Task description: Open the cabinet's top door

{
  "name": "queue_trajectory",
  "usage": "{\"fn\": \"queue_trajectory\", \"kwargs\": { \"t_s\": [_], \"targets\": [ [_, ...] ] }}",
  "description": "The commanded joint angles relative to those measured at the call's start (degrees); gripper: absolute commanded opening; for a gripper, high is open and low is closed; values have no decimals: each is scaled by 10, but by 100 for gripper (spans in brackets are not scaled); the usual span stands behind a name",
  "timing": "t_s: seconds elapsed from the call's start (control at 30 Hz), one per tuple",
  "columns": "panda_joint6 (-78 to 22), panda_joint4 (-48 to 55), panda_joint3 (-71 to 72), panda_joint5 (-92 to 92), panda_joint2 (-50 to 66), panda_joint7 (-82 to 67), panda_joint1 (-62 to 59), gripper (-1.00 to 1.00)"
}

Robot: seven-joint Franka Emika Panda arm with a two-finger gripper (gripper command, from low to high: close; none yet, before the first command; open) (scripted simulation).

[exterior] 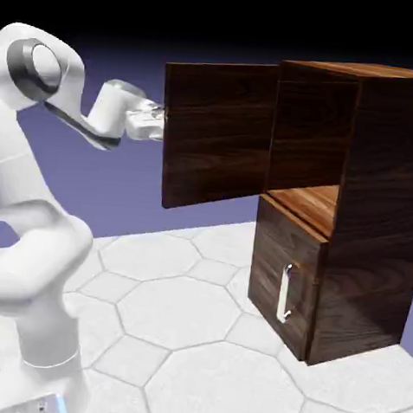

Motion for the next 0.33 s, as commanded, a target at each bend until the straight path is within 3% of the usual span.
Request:
{"fn": "queue_trajectory", "kwargs": {
  "t_s": [0.0, 0.3],
  "targets": [
    [-13, 5, 23, -5, 13, 7, -16, -100],
    [-22, 85, 141, 57, -79, -31, -179, -100]
  ]
}}
